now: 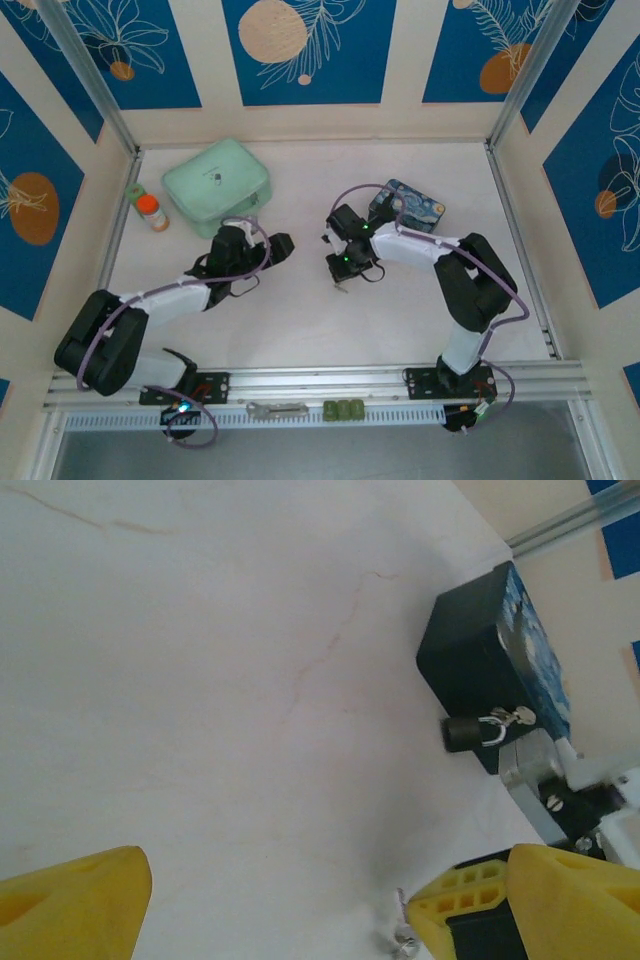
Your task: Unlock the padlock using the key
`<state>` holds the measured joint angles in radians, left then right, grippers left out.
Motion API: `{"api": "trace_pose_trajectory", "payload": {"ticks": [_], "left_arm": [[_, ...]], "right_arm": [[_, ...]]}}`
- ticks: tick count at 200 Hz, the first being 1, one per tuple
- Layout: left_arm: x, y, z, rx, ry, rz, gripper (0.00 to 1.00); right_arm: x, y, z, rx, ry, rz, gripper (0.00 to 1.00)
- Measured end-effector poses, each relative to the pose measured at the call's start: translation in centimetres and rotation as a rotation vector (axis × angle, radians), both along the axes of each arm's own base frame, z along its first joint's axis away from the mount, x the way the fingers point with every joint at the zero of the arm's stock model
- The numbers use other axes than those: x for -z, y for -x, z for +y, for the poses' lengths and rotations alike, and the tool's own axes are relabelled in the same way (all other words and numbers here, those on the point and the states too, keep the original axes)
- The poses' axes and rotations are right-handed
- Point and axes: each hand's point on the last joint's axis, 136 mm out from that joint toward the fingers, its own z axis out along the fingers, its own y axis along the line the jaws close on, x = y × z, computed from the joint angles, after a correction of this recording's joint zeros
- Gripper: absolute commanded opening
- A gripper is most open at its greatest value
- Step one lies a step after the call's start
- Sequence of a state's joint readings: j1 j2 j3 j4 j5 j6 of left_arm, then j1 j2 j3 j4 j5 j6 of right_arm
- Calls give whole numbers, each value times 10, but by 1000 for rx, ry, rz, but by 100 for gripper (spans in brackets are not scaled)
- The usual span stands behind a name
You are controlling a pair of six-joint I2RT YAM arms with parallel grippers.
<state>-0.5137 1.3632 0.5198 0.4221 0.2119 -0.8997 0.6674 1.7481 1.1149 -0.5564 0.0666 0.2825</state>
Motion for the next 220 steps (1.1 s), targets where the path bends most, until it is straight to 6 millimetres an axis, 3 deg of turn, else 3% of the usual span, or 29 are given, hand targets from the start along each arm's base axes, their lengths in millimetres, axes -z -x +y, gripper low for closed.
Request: {"api": "trace_pose_trajectory", "payload": {"ticks": [44, 84, 128, 179, 220], "left_arm": [[20, 13, -32, 17, 52, 87, 91], [51, 11, -59, -6, 134, 176, 80], [38, -3, -72, -22, 242, 143, 78], [-20, -8, -67, 37, 278, -16, 73], [-43, -9, -67, 115, 333, -91, 63]], "right_arm": [[1, -2, 17, 39, -111, 9, 0], [12, 5, 20, 51, -161, 30, 0], [11, 15, 18, 65, -256, 58, 0], [-44, -6, 13, 87, -494, 0, 0], [-73, -16, 11, 71, -636, -1, 0]]}}
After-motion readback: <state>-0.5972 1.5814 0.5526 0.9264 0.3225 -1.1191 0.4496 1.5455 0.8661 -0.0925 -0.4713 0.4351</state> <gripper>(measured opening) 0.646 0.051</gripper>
